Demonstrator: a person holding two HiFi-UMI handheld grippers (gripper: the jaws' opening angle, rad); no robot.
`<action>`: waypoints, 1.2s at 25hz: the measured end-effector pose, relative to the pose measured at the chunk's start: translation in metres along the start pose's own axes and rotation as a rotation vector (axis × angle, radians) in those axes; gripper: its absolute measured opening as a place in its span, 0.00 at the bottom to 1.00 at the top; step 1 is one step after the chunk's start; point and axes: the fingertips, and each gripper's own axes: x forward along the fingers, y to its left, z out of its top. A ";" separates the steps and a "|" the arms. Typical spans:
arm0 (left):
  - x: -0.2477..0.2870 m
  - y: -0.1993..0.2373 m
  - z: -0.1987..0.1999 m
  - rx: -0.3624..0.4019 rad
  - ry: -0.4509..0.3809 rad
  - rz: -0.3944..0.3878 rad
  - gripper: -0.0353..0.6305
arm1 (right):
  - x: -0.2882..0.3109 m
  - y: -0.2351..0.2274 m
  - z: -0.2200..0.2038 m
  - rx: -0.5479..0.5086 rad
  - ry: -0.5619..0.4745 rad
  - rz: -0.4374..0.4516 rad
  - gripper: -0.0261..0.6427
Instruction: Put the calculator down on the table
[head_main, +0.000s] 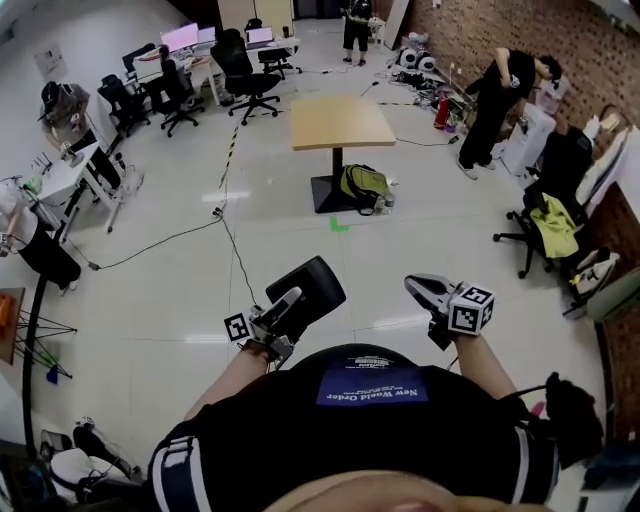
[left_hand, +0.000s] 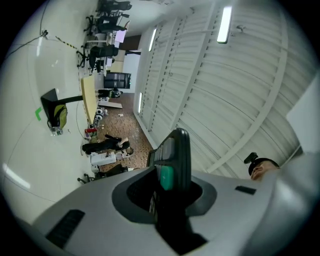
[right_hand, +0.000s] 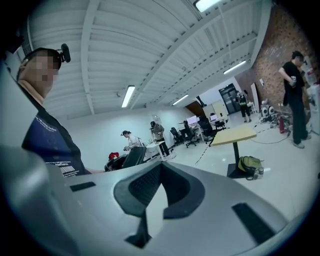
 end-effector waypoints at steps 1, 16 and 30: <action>-0.002 0.006 0.006 -0.006 0.001 0.007 0.20 | 0.007 -0.004 0.001 0.008 0.002 -0.003 0.01; 0.101 0.098 0.070 0.053 -0.046 0.078 0.20 | 0.049 -0.152 0.057 0.010 0.014 0.096 0.01; 0.197 0.141 0.089 0.128 -0.118 0.146 0.20 | 0.055 -0.271 0.110 0.009 -0.007 0.195 0.01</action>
